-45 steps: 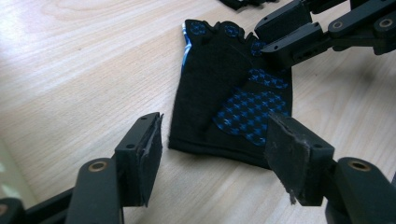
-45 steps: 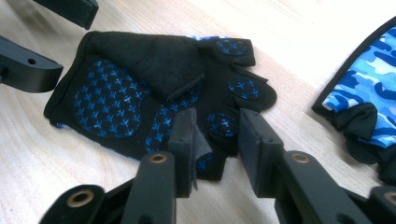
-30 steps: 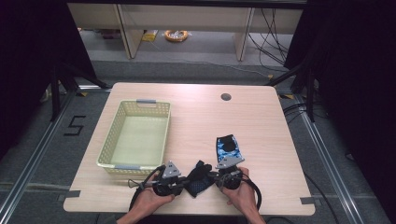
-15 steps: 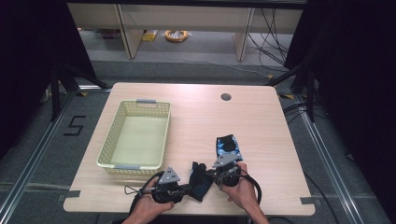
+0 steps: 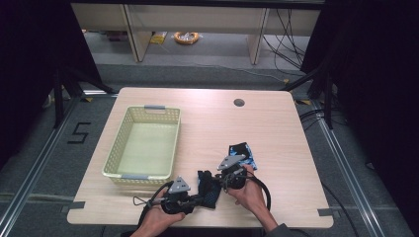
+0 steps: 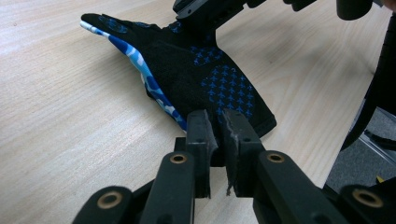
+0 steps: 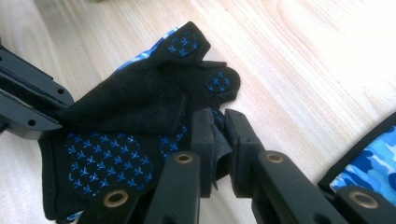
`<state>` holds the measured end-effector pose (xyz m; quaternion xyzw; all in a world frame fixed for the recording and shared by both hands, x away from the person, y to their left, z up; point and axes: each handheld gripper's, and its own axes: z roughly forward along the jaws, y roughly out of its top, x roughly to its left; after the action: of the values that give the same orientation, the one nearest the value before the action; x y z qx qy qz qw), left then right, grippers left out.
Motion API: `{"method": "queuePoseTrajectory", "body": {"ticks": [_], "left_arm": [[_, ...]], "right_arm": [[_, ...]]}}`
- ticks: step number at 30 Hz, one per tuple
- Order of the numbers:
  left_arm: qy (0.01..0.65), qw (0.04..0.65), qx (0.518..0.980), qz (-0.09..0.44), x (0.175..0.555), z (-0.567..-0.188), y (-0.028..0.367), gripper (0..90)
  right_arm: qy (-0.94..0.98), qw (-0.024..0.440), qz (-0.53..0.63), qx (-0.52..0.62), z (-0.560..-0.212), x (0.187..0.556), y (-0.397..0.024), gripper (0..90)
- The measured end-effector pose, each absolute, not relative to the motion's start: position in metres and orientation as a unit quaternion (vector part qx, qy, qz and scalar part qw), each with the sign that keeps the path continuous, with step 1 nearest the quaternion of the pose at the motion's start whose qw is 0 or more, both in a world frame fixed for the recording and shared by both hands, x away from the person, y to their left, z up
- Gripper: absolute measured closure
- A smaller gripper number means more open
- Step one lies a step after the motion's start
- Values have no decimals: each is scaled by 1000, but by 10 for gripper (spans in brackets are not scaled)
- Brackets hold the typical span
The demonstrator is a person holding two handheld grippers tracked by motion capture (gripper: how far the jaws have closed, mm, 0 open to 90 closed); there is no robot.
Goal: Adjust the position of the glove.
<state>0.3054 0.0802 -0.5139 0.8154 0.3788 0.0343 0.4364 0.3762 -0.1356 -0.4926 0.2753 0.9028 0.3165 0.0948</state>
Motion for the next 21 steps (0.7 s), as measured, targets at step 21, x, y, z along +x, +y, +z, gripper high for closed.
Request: {"method": "queuePoseTrajectory", "body": {"ticks": [21], "left_arm": [[385,430,816,16,306,-517,82,551]], "right_arm": [[894,98,326,290,-503,383,-136,747]]}}
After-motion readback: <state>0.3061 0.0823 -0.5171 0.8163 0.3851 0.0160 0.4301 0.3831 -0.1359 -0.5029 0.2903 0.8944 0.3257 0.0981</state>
